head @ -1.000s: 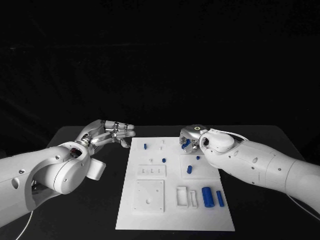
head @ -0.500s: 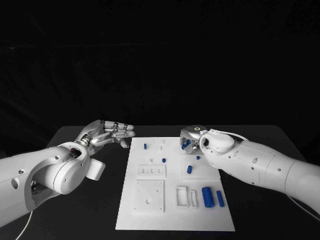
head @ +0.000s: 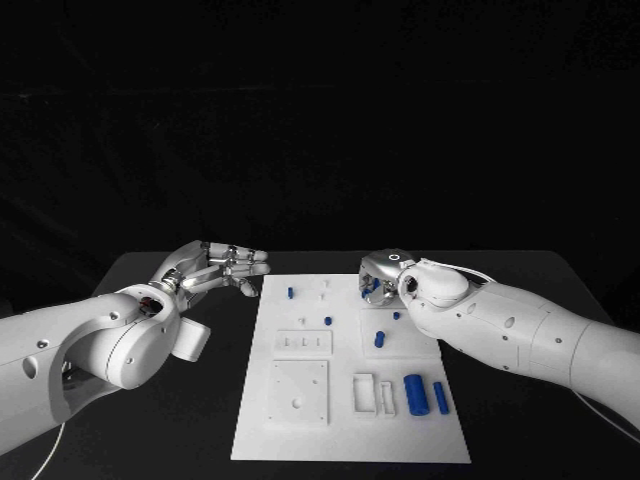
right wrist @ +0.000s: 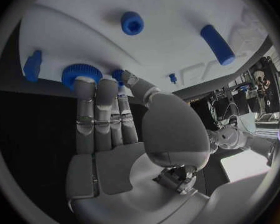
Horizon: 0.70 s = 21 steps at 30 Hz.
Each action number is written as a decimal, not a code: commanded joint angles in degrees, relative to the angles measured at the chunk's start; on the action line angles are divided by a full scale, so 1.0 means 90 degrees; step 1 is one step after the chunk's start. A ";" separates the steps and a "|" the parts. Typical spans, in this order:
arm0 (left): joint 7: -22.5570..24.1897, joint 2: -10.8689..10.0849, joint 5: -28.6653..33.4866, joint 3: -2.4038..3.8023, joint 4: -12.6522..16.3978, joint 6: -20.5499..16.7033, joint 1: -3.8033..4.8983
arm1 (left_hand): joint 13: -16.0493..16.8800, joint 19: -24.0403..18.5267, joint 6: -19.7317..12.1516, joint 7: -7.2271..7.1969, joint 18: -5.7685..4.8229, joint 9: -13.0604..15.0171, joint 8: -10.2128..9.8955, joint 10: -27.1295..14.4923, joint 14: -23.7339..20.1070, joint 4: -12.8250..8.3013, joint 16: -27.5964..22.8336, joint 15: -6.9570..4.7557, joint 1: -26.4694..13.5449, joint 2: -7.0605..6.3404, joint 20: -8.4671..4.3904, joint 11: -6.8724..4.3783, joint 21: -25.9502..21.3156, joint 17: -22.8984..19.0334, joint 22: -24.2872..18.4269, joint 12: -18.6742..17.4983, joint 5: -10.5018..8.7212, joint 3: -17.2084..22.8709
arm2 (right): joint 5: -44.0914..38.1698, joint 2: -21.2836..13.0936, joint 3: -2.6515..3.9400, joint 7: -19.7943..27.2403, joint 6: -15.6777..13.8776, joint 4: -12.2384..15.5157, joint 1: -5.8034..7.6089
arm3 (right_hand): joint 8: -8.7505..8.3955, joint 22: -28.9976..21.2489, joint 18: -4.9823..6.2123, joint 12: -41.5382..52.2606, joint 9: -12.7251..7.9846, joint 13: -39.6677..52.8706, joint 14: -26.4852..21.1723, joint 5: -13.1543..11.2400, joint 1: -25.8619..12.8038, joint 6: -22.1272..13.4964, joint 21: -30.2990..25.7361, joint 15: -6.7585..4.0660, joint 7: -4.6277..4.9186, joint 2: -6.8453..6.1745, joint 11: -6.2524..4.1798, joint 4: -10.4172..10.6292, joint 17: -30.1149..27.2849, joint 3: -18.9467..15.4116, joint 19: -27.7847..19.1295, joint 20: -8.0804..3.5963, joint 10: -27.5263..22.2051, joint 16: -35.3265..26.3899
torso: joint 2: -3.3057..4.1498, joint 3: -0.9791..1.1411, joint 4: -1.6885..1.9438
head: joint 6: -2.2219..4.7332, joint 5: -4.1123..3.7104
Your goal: Assemble the parts on the task board
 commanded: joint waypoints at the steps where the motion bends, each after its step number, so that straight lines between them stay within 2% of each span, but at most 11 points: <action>1: 0.0010 0.0016 -0.0023 0.0007 0.0000 0.0103 0.0010 | -0.0006 0.0017 -0.0034 -0.0016 0.0038 -0.0008 -0.0001 -0.0049 -0.0012 0.0031 0.0034 0.0042 0.0083 -0.0009 0.0043 0.0000 0.0004 -0.0011 -0.0009 -0.0015 -0.0030 -0.0016 | -0.0144 -0.0002 0.0000 -0.0116 -0.0377 0.0061 -0.0002 | 0.0005 0.0074 -0.0054 0.0020 0.0114 0.0029 0.0013 -0.0040 0.0094 0.0060 0.0009 -0.0048 -0.0005 0.0079 -0.0049 -0.0002 0.0020 0.0046 0.0004 -0.0057 0.0096 -0.0037 | 0.0003 0.0002 -0.0002 | 0.0014 0.0016; 5: 0.0006 0.0021 -0.0026 0.0007 -0.0012 0.0107 0.0010 | -0.0006 0.0017 -0.0034 -0.0016 0.0038 -0.0008 -0.0001 -0.0049 -0.0012 0.0031 0.0034 0.0042 0.0083 -0.0009 0.0043 0.0000 0.0004 -0.0011 -0.0009 -0.0015 -0.0030 -0.0016 | -0.0152 -0.0011 0.0013 -0.0187 -0.0623 0.0173 -0.0001 | 0.0004 0.0151 -0.0059 0.0019 0.0108 0.0026 0.0019 -0.0047 0.0105 0.0071 0.0013 -0.0052 -0.0010 0.0065 -0.0053 0.0006 0.0044 0.0060 0.0022 -0.0062 0.0105 -0.0045 | 0.0003 -0.0001 -0.0002 | 0.0039 0.0024; 9: 0.0001 0.0030 -0.0036 0.0007 -0.0029 0.0106 0.0010 | -0.0006 0.0016 -0.0034 -0.0015 0.0040 -0.0007 -0.0002 -0.0054 -0.0012 0.0027 0.0035 0.0042 0.0095 -0.0008 0.0042 0.0002 0.0007 -0.0014 -0.0008 -0.0016 -0.0026 -0.0013 | -0.0115 0.0041 0.0058 -0.0322 -0.0825 0.0251 0.0013 | 0.0005 0.0225 -0.0073 0.0019 0.0091 0.0023 0.0016 -0.0053 0.0111 0.0084 -0.0005 -0.0055 -0.0012 0.0047 -0.0055 0.0029 0.0069 0.0072 0.0034 -0.0067 0.0107 -0.0059 | 0.0006 -0.0012 0.0004 | 0.0067 0.0024; 15: 0.0001 0.0076 -0.0046 0.0007 -0.0055 0.0118 0.0010 | -0.0006 0.0011 -0.0033 -0.0015 0.0041 -0.0007 -0.0002 -0.0054 -0.0014 0.0022 0.0034 0.0042 0.0103 -0.0011 0.0042 0.0001 0.0014 -0.0019 -0.0005 -0.0015 -0.0025 -0.0011 | -0.0192 0.0264 0.0085 -0.0528 -0.0950 0.0157 0.0038 | 0.0006 0.0287 -0.0086 0.0019 0.0071 0.0022 0.0020 -0.0055 0.0113 0.0095 -0.0035 -0.0061 -0.0017 0.0036 -0.0058 0.0034 0.0088 0.0083 0.0048 -0.0074 0.0112 -0.0071 | 0.0009 -0.0027 0.0034 | 0.0085 0.0010; 16: -0.0001 0.0080 -0.0050 0.0007 -0.0057 0.0123 0.0010 | -0.0006 0.0011 -0.0032 -0.0014 0.0042 -0.0007 -0.0001 -0.0053 -0.0015 0.0011 0.0034 0.0039 0.0118 -0.0012 0.0041 0.0001 0.0016 -0.0019 -0.0003 -0.0015 -0.0023 -0.0006 | -0.0204 0.0288 0.0086 -0.0545 -0.0953 0.0141 0.0041 | 0.0005 0.0294 -0.0088 0.0019 0.0069 0.0022 0.0021 -0.0056 0.0113 0.0096 -0.0036 -0.0061 -0.0017 0.0034 -0.0058 0.0035 0.0090 0.0085 0.0051 -0.0074 0.0111 -0.0072 | 0.0011 -0.0022 0.0030 | 0.0079 0.0012; 18: -0.0009 0.0086 -0.0069 0.0007 -0.0051 0.0132 0.0010 | -0.0006 0.0008 -0.0031 -0.0010 0.0044 -0.0007 -0.0001 -0.0044 -0.0018 -0.0016 0.0032 0.0037 0.0149 -0.0017 0.0036 0.0003 0.0029 -0.0022 0.0006 -0.0016 -0.0027 0.0005 | -0.0242 0.0368 0.0089 -0.0591 -0.0957 0.0080 0.0057 | 0.0005 0.0326 -0.0094 0.0017 0.0063 0.0021 0.0026 -0.0056 0.0115 0.0097 -0.0030 -0.0063 -0.0018 0.0032 -0.0058 0.0036 0.0098 0.0094 0.0061 -0.0078 0.0110 -0.0074 | 0.0016 -0.0036 0.0046 | 0.0076 -0.0001; 21: -0.0013 0.0089 -0.0095 0.0007 -0.0037 0.0137 0.0013 | -0.0006 0.0000 -0.0026 -0.0014 0.0044 -0.0007 0.0000 -0.0040 -0.0022 -0.0031 0.0029 0.0036 0.0159 -0.0019 0.0035 0.0000 0.0040 -0.0025 0.0014 -0.0016 -0.0023 0.0009 | -0.0296 0.0475 0.0091 -0.0637 -0.0975 -0.0020 0.0077 | 0.0006 0.0366 -0.0098 0.0019 0.0057 0.0021 0.0027 -0.0055 0.0112 0.0096 -0.0007 -0.0061 -0.0017 0.0030 -0.0058 0.0039 0.0105 0.0094 0.0075 -0.0078 0.0107 -0.0076 | 0.0029 -0.0034 0.0043 | 0.0077 0.0001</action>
